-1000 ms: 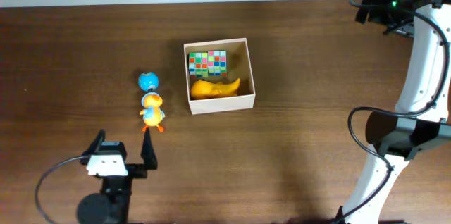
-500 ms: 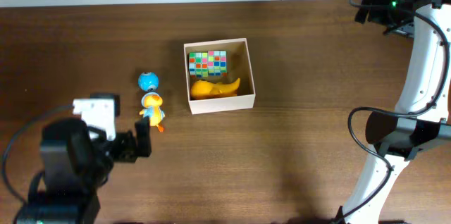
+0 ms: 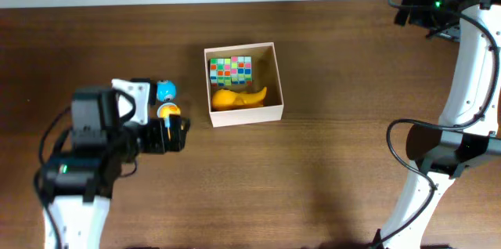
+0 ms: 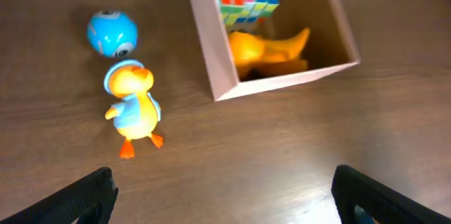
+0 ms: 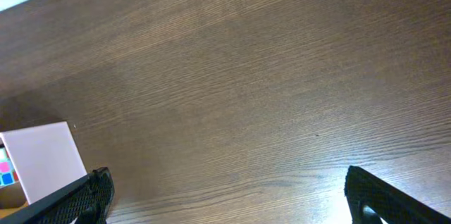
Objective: Pack container
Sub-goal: 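Move the left gripper to the yellow duck toy and grasp it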
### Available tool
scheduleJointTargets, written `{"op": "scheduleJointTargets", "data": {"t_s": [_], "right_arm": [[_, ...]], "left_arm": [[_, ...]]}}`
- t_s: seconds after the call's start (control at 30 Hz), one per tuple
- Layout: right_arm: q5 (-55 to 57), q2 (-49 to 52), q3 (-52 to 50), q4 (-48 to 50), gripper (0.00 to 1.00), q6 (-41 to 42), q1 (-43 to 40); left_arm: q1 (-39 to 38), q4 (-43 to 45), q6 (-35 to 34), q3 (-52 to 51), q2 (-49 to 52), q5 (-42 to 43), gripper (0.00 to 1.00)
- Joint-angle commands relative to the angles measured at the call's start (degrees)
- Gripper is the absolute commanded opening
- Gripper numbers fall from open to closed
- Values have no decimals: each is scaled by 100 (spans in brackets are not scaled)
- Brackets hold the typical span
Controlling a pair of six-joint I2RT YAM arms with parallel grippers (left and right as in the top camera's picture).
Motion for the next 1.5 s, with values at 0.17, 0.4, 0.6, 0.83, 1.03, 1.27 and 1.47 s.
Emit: {"op": "scheduleJointTargets", "data": {"t_s": [0.17, 0.4, 0.6, 0.83, 1.03, 1.27, 1.47], "right_arm": [[-17, -153, 85, 7, 99, 46, -2], [-17, -153, 85, 7, 99, 46, -2], [-17, -153, 85, 7, 99, 46, -2], [-17, -153, 85, 7, 99, 46, -2], [-17, -153, 85, 7, 99, 46, -2], [-17, -153, 85, 7, 99, 46, -2], [-17, -153, 85, 7, 99, 46, -2]], "left_arm": [[-22, 72, -363, 573, 1545, -1637, 99], [-26, 103, -623, 564, 2356, -1626, 99], [-26, 310, -614, 562, 2815, -1631, 99], [-22, 426, -614, 562, 3554, -1628, 99], [-22, 546, -614, 562, 3899, -1628, 99], [-22, 588, -616, 562, 3978, -1626, 99], [-22, 669, -616, 562, 4459, -1626, 99]]}}
